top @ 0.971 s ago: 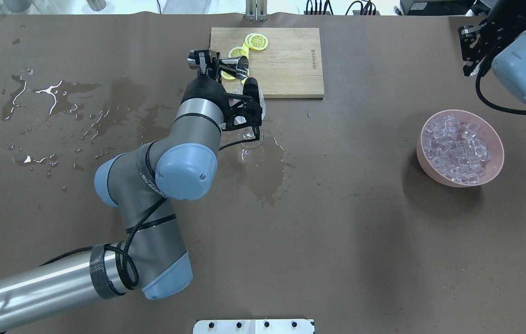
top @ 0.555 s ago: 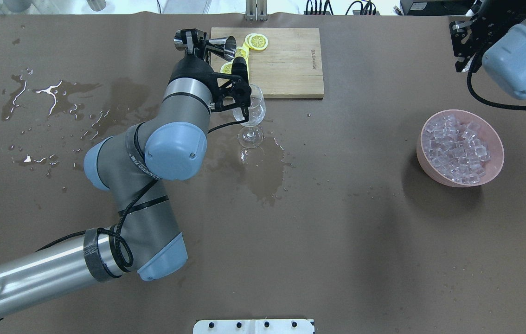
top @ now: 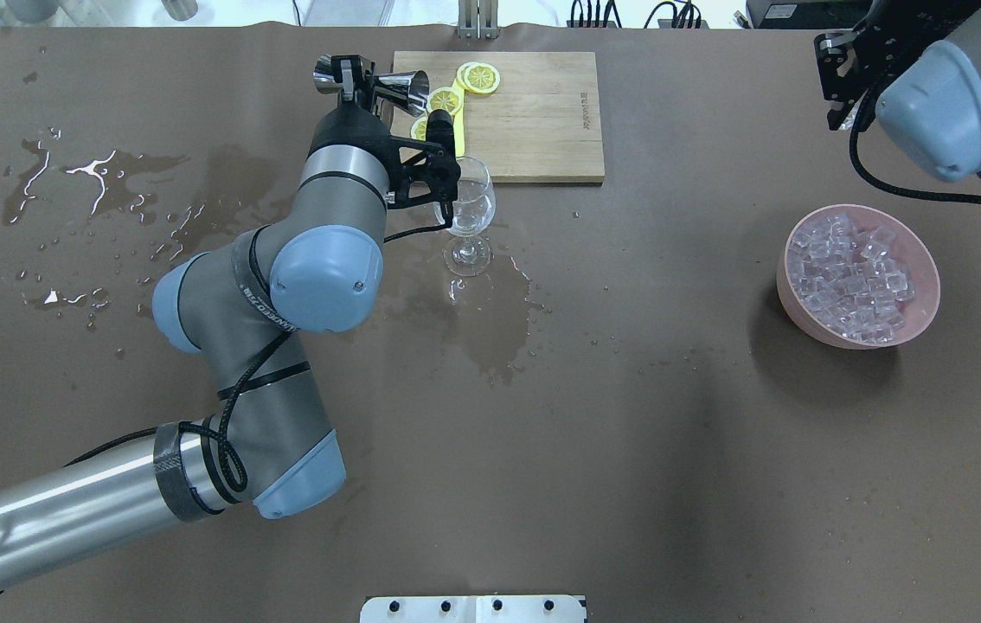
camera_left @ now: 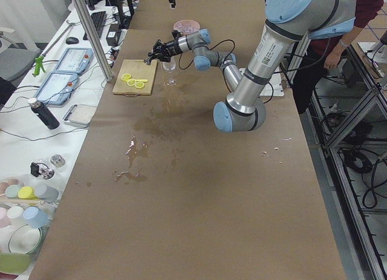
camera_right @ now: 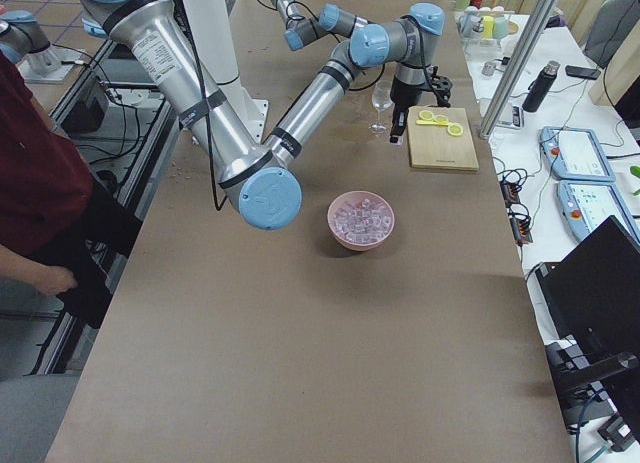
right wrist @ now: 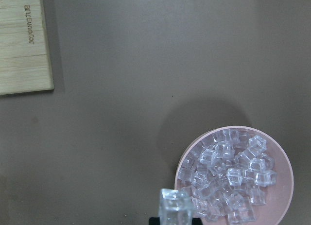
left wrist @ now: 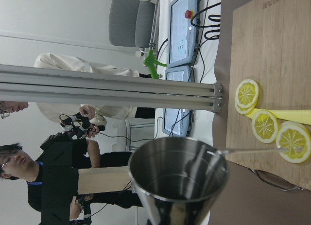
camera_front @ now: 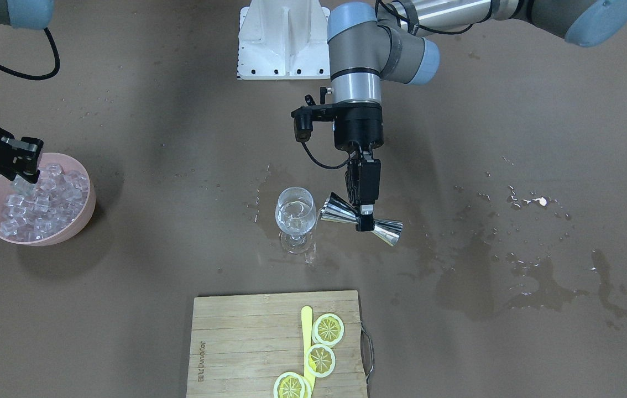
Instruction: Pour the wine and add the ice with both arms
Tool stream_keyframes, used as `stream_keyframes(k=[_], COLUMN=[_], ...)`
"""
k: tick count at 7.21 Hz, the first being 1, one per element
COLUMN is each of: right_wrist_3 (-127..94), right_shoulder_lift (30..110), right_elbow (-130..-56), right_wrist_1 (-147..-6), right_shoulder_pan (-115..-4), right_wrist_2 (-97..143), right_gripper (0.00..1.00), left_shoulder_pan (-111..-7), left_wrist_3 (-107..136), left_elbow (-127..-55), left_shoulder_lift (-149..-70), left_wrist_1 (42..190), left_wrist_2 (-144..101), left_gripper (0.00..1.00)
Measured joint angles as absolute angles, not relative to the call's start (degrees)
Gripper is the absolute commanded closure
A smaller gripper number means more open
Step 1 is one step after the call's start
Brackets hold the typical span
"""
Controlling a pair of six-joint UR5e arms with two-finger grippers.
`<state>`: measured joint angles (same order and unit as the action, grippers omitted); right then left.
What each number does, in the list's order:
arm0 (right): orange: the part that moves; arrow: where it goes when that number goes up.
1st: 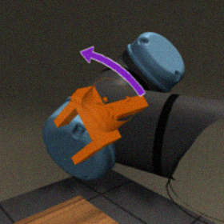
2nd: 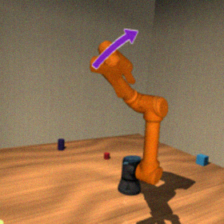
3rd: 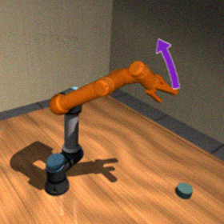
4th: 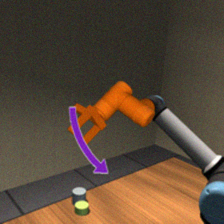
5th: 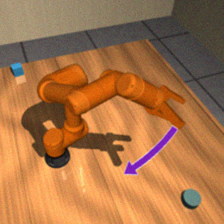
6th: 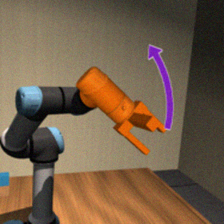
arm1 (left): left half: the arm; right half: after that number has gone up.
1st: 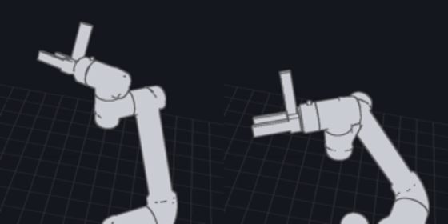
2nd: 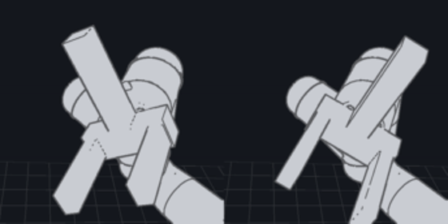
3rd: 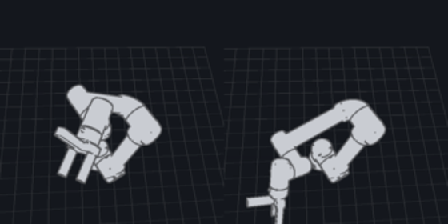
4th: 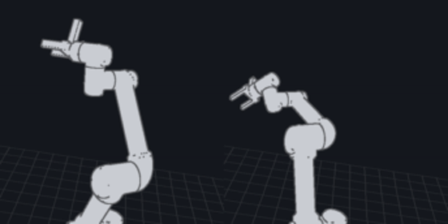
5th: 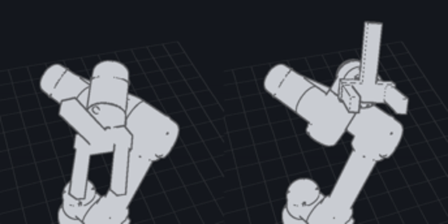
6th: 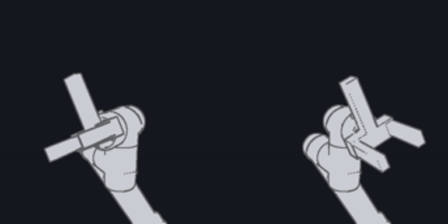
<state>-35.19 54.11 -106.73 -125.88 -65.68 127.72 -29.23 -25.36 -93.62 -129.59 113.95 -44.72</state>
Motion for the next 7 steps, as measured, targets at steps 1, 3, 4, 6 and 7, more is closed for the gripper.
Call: stream_keyframes(k=[1,3,4,6,7], right_wrist_3=[-35.31,-35.67,-36.48,-37.99,-39.17], right_shoulder_lift=[53.91,53.56,52.77,50.93,50.02], right_elbow=[-106.66,-106.59,-106.18,-104.97,-104.73], right_wrist_1=[-125.88,-125.93,-125.94,-125.91,-125.93], right_shoulder_pan=[-65.62,-65.33,-65.07,-64.4,-63.87], right_wrist_2=[127.37,126.52,126.45,126.51,126.59], right_gripper=[0.78,0.78,0.78,0.78,0.78], left_shoulder_pan=[-28.63,-26.5,-25.51,-24.38,-24.12], left_wrist_3=[-25.41,-27.05,-27.77,-28.16,-28.2], left_elbow=[-93.5,-93.48,-93.5,-93.41,-93.41], left_shoulder_lift=[-129.53,-129.56,-129.58,-129.73,-129.92], left_wrist_1=[113.26,112.71,112.66,112.14,111.19], left_wrist_2=[-44.05,-41.41,-40.34,-39.05,-38.86], left_gripper=[1.0,1.0,1.0,1.0,1.0])
